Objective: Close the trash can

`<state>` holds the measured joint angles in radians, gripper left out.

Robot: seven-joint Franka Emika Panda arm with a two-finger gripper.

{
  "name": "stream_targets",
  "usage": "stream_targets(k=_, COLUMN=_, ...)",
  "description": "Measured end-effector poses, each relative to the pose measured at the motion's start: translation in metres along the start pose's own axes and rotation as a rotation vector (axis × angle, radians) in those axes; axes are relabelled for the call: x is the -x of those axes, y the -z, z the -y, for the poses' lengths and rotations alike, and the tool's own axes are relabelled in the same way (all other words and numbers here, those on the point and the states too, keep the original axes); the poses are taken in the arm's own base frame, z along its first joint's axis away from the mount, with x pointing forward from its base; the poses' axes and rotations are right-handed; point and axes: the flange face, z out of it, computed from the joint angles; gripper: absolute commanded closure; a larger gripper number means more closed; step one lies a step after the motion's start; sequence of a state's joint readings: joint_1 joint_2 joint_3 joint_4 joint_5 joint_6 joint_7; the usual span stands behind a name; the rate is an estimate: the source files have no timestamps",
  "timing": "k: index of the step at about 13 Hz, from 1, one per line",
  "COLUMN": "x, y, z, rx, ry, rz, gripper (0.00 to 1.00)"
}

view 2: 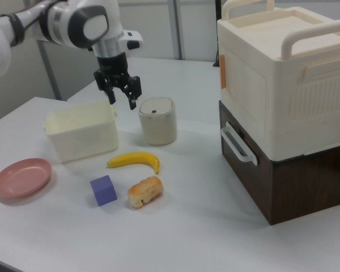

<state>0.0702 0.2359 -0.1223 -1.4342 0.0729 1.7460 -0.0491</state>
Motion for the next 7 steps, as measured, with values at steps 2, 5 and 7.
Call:
stream_targets(k=2, x=0.021, y=0.018, z=-0.006, rx=0.062, ry=0.010, rz=0.066, gripper=0.00)
stream_targets(k=5, x=0.027, y=0.019, z=-0.006, rx=0.080, ry=0.014, rz=0.089, gripper=0.00)
stream_targets(k=7, x=0.028, y=0.015, z=-0.007, rx=0.082, ry=0.014, rz=0.097, gripper=0.00)
